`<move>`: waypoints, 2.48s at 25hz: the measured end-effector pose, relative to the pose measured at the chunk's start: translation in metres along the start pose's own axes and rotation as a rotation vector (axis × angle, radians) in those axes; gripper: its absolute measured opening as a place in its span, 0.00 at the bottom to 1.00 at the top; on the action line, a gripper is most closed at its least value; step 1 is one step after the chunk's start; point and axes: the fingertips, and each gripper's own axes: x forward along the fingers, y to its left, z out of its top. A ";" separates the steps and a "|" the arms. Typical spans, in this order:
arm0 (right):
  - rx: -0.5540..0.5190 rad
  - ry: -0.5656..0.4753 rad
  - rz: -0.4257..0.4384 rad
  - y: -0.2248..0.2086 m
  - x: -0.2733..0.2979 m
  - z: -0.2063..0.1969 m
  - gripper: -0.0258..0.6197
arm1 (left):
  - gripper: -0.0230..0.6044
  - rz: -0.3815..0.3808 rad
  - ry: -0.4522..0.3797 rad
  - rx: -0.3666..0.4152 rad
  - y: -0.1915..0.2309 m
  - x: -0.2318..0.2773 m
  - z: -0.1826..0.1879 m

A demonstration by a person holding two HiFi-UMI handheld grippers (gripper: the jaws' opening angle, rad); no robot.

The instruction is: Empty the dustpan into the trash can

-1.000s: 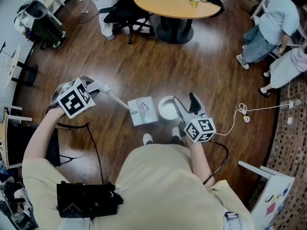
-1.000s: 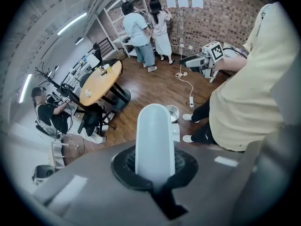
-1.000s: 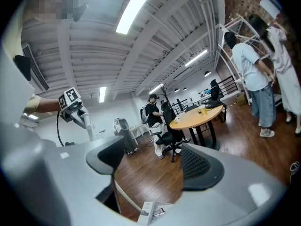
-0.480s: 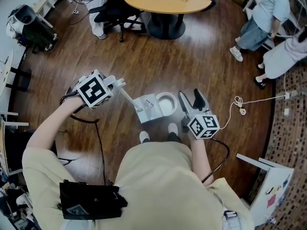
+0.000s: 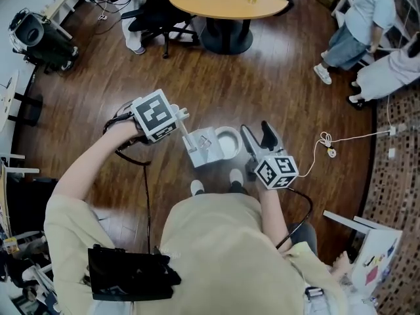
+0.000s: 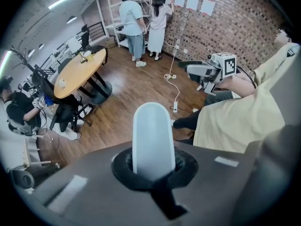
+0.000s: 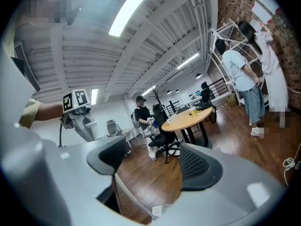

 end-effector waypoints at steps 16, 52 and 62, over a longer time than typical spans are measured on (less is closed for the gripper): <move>0.014 -0.092 -0.197 -0.083 -0.058 0.038 0.58 | 0.03 -0.047 0.147 0.171 -0.011 0.024 0.134; 0.041 -0.195 -0.426 -0.148 -0.190 0.046 0.58 | 0.05 -0.261 0.324 0.366 -0.119 0.073 0.260; 0.026 -0.135 -0.336 -0.124 -0.145 0.041 0.58 | 0.05 -0.236 0.207 0.388 -0.091 0.036 0.189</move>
